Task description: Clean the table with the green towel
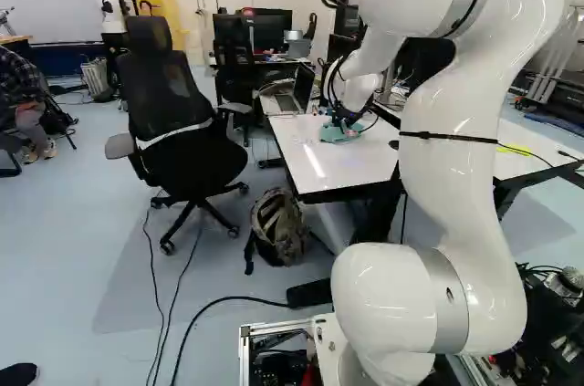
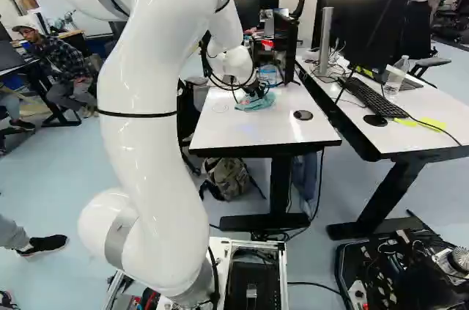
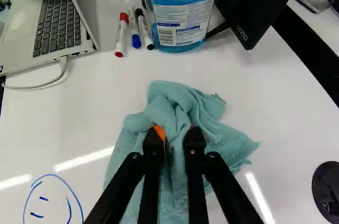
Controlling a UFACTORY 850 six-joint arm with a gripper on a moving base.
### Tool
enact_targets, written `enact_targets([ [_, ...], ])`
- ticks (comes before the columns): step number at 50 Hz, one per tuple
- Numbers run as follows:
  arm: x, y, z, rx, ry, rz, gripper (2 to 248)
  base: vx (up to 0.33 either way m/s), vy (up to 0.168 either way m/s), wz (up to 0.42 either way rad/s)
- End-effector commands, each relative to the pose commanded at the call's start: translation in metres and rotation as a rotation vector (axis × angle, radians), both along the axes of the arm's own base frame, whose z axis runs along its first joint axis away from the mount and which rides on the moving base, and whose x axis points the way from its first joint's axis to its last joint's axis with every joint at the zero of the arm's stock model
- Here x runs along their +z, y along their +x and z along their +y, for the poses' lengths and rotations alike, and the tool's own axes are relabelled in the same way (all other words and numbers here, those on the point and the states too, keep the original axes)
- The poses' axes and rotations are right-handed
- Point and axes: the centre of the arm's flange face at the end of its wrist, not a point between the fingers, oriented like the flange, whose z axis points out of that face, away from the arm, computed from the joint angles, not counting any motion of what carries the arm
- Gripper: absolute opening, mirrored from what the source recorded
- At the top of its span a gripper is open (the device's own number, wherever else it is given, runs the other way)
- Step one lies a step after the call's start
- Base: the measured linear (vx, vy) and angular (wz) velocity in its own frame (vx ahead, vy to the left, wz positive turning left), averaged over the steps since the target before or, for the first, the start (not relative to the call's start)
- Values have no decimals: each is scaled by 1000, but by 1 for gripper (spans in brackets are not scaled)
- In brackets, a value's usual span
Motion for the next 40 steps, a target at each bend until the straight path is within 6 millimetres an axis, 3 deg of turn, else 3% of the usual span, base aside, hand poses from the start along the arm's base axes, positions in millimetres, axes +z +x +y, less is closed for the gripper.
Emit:
enact_targets([
  [14, 13, -9, 1, -1, -3, -15, 51, 0, 0, 2],
  [40, 45, -70, 17, 5, 5, 19, 51, 0, 0, 0],
])
